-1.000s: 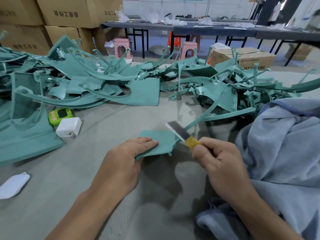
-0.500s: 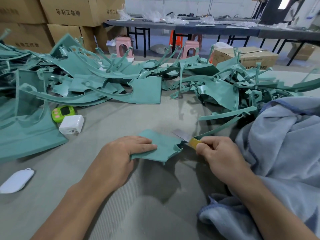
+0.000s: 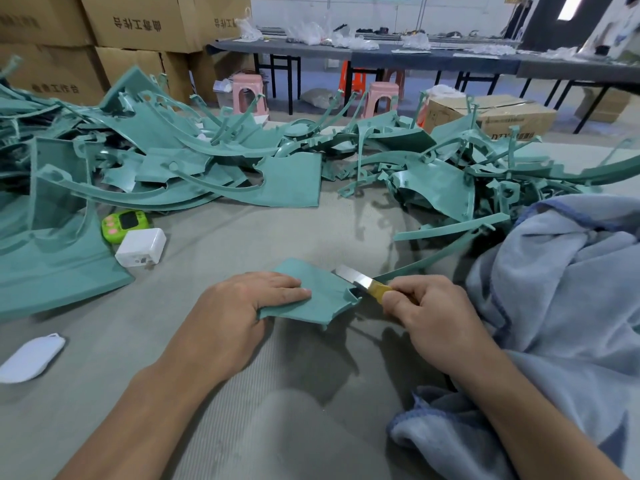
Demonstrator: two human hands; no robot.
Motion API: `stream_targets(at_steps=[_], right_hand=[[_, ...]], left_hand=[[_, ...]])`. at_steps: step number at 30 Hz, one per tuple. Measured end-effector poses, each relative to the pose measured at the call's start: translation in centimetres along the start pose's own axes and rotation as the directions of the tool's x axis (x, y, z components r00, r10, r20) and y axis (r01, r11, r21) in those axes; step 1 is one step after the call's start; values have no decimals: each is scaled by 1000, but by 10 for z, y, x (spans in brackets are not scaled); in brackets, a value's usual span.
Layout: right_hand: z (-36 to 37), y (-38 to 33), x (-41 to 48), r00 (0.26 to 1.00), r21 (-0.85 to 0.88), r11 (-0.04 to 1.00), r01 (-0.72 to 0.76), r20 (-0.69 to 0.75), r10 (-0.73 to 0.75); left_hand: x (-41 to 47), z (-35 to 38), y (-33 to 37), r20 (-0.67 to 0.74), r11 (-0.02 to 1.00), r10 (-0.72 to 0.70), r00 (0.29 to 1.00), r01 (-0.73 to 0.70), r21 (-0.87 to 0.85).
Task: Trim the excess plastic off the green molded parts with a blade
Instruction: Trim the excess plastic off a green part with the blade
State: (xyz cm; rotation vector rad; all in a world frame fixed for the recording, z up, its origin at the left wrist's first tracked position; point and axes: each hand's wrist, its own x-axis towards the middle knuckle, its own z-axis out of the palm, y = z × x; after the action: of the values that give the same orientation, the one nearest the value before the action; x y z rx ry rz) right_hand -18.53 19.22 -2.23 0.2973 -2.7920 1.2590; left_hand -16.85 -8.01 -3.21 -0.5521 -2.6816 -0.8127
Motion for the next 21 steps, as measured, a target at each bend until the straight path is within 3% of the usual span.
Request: stream_targets(at_steps=[3, 7, 11, 14, 16, 19, 21], right_hand=[[1, -1, -1, 994, 11, 1000, -26, -102, 27], [5, -2, -3, 991, -183, 982, -42, -136, 17], [2, -3, -3, 947, -177, 980, -85, -321, 24], [4, -6, -5, 969, -159, 987, -7, -243, -32], [9, -7, -6, 989, -241, 970, -43, -151, 7], [1, -4, -1, 936, -302, 938, -171, -346, 59], [-4, -2, -2, 917, -263, 954, -142, -397, 28]], left_hand=[[0, 0, 3, -14, 1000, 1, 1000, -1, -8], [0, 1, 4, -28, 997, -63, 998, 62, -49], [3, 7, 12, -107, 987, -157, 982, 151, -59], [6, 7, 15, -131, 984, -178, 975, 175, -34], [5, 6, 16, -133, 985, -175, 976, 172, -31], [3, 6, 16, -135, 986, -169, 976, 168, -14], [3, 5, 16, -136, 985, -174, 975, 175, -6]])
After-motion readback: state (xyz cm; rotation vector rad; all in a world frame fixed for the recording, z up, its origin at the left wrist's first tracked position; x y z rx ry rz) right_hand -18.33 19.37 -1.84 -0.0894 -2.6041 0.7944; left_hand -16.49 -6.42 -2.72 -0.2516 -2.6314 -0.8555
